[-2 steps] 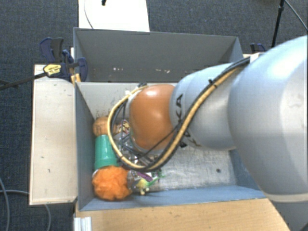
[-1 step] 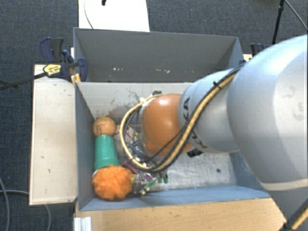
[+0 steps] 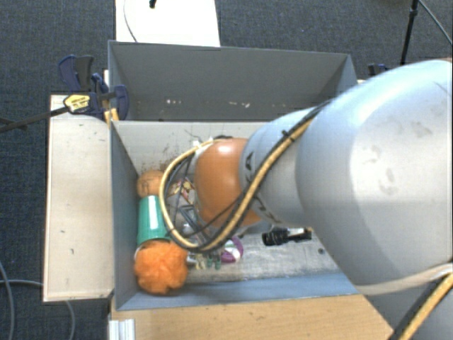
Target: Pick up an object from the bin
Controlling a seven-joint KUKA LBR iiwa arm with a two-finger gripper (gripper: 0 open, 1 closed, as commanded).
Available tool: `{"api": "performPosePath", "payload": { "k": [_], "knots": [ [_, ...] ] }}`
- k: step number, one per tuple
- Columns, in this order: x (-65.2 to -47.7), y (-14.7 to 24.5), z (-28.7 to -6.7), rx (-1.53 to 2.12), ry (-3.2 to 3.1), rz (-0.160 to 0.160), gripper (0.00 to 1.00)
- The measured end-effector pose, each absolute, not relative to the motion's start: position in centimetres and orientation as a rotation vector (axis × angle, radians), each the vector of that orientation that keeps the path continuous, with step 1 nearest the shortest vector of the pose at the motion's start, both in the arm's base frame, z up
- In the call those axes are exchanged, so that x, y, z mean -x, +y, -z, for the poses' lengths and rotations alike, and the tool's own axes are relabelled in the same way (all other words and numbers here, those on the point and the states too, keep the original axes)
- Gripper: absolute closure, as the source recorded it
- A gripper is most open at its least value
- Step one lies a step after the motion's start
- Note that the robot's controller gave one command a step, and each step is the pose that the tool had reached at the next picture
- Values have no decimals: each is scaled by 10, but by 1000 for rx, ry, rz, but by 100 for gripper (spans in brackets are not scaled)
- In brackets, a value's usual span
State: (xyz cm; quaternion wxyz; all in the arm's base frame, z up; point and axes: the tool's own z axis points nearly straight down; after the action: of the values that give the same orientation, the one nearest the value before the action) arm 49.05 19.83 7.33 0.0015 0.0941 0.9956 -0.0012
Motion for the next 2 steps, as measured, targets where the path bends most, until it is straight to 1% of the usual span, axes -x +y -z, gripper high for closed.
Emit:
{"api": "performPosePath", "payload": {
  "k": [1, 2],
  "knots": [
    [-490, 198, -73, -296, 3125, 3, 100],
    [-483, 208, -116, -303, 3135, 8, 100]
  ]
}}
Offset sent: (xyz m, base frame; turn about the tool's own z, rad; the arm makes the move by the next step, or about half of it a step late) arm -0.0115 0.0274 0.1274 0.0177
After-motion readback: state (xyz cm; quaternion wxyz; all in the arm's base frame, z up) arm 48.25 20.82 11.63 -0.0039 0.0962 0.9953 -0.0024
